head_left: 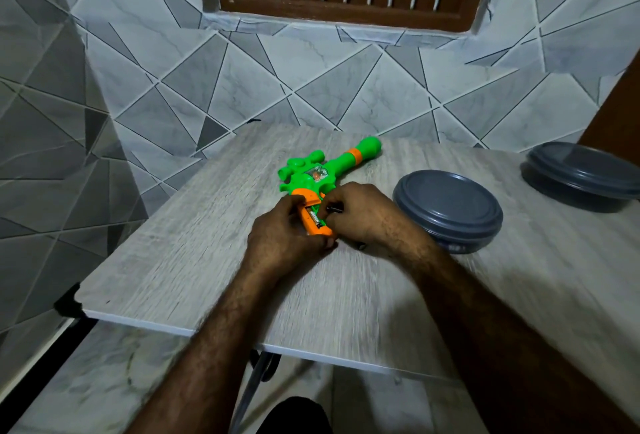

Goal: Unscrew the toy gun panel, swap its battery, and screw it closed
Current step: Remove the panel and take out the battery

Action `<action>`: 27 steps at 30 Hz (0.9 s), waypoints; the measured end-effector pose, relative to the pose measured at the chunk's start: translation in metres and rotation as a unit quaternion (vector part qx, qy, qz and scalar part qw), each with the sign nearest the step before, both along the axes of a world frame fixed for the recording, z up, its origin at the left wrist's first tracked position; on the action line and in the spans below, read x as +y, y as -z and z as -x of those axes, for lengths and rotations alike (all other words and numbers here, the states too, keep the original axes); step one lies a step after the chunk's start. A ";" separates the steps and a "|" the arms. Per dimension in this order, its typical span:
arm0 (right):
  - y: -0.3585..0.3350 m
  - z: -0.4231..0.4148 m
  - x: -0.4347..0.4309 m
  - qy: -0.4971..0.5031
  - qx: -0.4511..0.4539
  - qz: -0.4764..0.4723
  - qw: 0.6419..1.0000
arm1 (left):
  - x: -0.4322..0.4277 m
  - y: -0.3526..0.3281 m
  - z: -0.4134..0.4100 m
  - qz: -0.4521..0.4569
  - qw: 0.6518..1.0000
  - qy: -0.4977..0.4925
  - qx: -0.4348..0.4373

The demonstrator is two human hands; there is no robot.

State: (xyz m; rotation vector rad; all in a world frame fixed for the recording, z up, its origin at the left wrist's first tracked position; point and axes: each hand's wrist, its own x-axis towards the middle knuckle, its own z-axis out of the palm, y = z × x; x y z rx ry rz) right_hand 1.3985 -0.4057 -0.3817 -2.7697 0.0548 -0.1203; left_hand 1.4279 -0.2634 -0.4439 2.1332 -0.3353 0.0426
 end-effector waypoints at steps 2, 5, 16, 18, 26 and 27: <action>0.001 0.001 -0.003 0.014 -0.017 -0.025 0.999 | 0.000 0.000 0.001 0.000 1.000 0.001 0.003; 0.002 -0.002 -0.005 0.010 -0.021 -0.046 0.999 | 0.000 0.001 0.001 -0.003 1.000 -0.001 -0.001; 0.001 -0.026 0.006 -0.015 -0.004 -0.009 1.000 | 0.000 0.001 -0.002 -0.025 1.000 -0.001 -0.006; 0.000 -0.029 0.005 -0.018 -0.005 -0.007 1.000 | 0.000 0.001 -0.003 -0.030 1.000 -0.001 -0.006; 0.001 -0.045 0.005 -0.040 -0.008 0.046 0.998 | 0.001 0.000 -0.002 -0.023 1.000 0.002 -0.001; 0.001 -0.046 0.005 -0.042 -0.011 0.049 0.998 | 0.001 0.000 -0.002 -0.024 1.000 0.004 -0.001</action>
